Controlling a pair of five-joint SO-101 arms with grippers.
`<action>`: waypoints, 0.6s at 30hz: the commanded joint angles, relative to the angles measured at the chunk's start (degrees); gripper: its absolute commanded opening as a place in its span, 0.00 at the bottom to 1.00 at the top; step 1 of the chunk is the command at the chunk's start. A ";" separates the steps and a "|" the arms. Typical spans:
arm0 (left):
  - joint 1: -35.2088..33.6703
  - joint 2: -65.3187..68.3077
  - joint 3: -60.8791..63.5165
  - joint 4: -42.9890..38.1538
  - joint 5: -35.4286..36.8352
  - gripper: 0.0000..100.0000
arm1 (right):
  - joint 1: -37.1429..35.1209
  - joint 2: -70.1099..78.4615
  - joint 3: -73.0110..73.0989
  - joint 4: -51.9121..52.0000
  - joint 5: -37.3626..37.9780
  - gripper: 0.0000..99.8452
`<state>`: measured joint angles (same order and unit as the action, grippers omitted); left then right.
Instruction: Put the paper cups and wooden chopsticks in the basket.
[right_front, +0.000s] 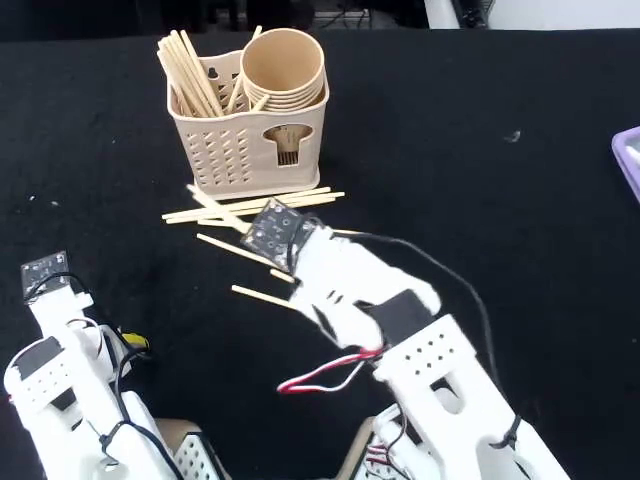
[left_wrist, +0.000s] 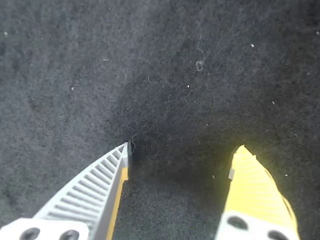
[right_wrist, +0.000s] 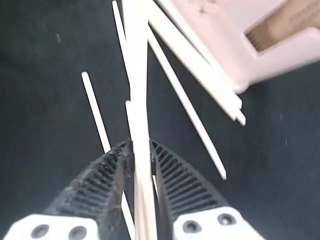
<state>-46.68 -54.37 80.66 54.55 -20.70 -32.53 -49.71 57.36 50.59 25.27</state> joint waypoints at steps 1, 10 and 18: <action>-0.04 -0.79 0.13 -0.35 0.53 0.32 | -2.81 2.33 -1.71 -9.85 -3.52 0.01; -0.04 -0.79 0.13 -0.44 0.53 0.32 | -8.79 16.13 -9.80 -25.67 -7.21 0.01; -0.04 -0.79 0.66 -0.62 0.53 0.32 | -10.20 21.58 -30.29 -23.47 -7.30 0.01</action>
<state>-46.68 -54.73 81.19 54.46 -20.62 -42.02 -28.26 36.18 26.68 18.59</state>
